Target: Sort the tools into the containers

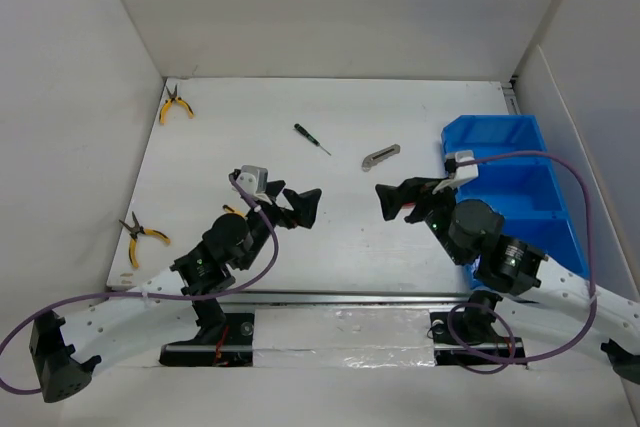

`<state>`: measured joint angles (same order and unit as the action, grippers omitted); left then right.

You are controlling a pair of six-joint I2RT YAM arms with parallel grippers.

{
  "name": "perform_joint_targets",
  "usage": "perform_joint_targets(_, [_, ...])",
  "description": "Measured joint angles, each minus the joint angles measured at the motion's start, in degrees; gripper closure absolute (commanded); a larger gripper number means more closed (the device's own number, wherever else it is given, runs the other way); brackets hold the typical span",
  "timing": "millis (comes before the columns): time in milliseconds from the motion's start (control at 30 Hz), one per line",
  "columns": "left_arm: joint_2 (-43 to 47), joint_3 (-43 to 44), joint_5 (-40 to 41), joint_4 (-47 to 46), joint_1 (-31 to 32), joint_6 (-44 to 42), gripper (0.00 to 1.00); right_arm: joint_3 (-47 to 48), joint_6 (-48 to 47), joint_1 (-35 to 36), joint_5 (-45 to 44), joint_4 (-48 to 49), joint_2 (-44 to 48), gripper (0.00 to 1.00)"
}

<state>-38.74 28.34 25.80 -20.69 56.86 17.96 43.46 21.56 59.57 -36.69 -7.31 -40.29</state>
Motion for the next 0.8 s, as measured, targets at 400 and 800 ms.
perform_joint_targets(400, [-2.47, 2.29, 2.97, 2.84, 0.0, 1.25, 0.01, 3.34, 5.29, -0.96, -4.13, -1.07, -7.48, 0.0])
perform_joint_targets(800, [-1.38, 2.56, 7.08, 5.16, 0.0, 2.84, 0.01, 25.94, 34.1, -20.7, -0.96, -23.87, -35.47, 0.01])
